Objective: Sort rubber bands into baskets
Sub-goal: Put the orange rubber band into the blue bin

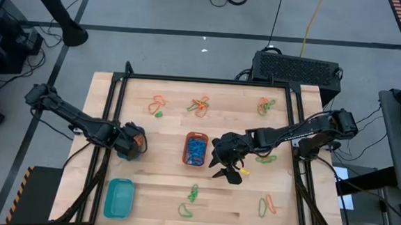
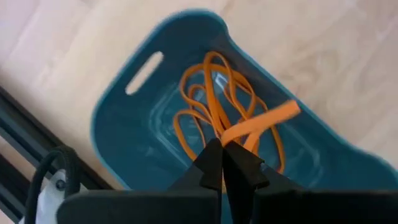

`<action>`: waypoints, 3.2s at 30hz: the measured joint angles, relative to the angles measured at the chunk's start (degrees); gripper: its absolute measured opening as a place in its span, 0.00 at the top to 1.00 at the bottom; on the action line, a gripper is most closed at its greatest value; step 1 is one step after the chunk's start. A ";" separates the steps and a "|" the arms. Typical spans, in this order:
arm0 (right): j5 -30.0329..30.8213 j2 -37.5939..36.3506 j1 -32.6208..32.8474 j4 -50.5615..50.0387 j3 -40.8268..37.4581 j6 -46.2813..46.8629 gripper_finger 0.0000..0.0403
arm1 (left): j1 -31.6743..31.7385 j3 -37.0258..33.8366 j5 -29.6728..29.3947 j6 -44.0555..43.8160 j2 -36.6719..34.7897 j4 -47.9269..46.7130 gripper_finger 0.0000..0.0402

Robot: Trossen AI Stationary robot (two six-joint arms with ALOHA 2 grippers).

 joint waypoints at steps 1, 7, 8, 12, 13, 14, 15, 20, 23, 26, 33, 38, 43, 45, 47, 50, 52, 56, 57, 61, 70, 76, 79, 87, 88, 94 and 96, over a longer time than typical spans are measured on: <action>0.00 0.00 0.06 -0.08 0.00 0.00 0.50 | 0.00 0.00 0.58 0.14 0.00 -0.07 0.96; 0.00 0.00 0.10 -0.10 0.00 -0.95 0.50 | 0.00 0.00 0.38 0.40 0.00 -0.12 0.82; 0.00 -0.02 0.09 -0.10 0.00 -1.21 0.50 | 0.00 0.00 -0.12 1.07 0.00 -0.12 0.79; 0.00 0.00 -0.09 -0.10 0.00 -1.34 0.50 | 0.00 0.00 -0.44 1.66 0.00 -0.16 0.71; 0.01 0.00 -0.09 -0.10 0.00 -1.36 0.50 | 0.00 0.00 -0.42 1.66 0.00 -0.16 0.69; 0.00 0.00 -0.09 -0.09 0.00 -1.36 0.50 | 0.00 0.00 -0.04 1.66 0.00 -0.16 0.68; 0.00 -0.02 -0.09 -0.08 0.00 -1.36 0.50 | 0.01 0.00 1.27 1.72 0.00 -0.16 0.67; 0.02 0.00 -0.09 -0.08 0.00 -1.36 0.50 | 0.00 0.25 8.03 4.13 0.02 -0.39 0.64; 0.02 0.00 -0.09 -0.08 0.00 -1.07 0.50 | 0.00 2.12 9.12 4.49 0.02 -0.34 0.64; 0.04 0.00 -0.09 -0.08 0.00 -0.83 0.50 | 0.00 5.31 7.36 6.41 0.02 -0.13 0.64; 0.97 0.00 -0.13 -0.08 0.00 -1.41 0.50 | 1.40 11.48 -11.69 13.28 0.12 2.13 0.64; 6.02 0.00 -0.17 -0.10 0.00 -2.73 0.50 | 10.60 11.37 -13.59 24.90 5.24 6.20 0.64; 5.57 -0.02 -0.08 -3.31 0.07 2.77 0.50 | 16.02 11.39 -1.78 42.67 11.70 27.45 0.64; 5.55 -0.02 0.61 -6.11 0.09 6.17 0.50 | 15.65 11.48 4.73 49.58 14.09 39.31 0.64; 5.18 -0.02 1.96 -10.23 0.30 9.42 0.50 | 14.61 11.46 8.27 53.87 16.27 48.53 0.64; 3.98 -0.02 5.47 -18.42 2.06 15.62 0.50 | 12.29 11.47 9.95 58.22 18.86 59.60 0.64; 3.95 -0.02 8.84 -24.19 3.75 22.39 0.50 | 10.66 11.46 9.97 60.67 20.50 65.79 0.64; 3.85 -0.02 16.86 -34.20 6.14 39.91 0.53 | 8.18 11.43 10.00 66.04 23.20 74.47 0.64; 3.84 -0.02 18.93 -35.90 6.19 44.25 0.53 | 7.81 11.47 9.97 67.22 23.79 75.54 0.64; 3.89 -0.02 26.98 -40.70 5.42 57.30 0.56 | 7.16 11.45 9.97 69.14 25.68 75.71 0.64; 5.02 0.20 34.88 -40.90 1.23 73.75 0.60 | 6.97 11.41 11.82 68.81 26.43 73.27 0.64; 9.53 0.22 40.07 -39.22 0.13 82.74 0.60 | 6.80 11.41 11.86 68.81 26.43 72.44 0.64; 11.02 0.22 43.25 -38.69 0.13 87.90 0.60 | 6.73 11.41 11.86 68.78 26.43 71.89 0.64; 18.82 0.22 49.60 -39.21 0.13 94.95 0.60 | 6.73 11.41 11.89 68.71 26.43 72.44 0.64; 19.52 0.22 49.87 -39.52 0.13 95.12 0.60 | 6.73 11.41 11.89 68.70 26.41 72.49 0.64; 21.90 0.22 50.25 -41.72 0.11 95.19 0.60 | 6.73 11.41 11.89 68.64 26.40 72.45 0.64; 22.11 0.22 50.25 -41.72 0.11 95.34 0.60 | 6.73 11.41 11.90 67.97 26.40 72.40 0.64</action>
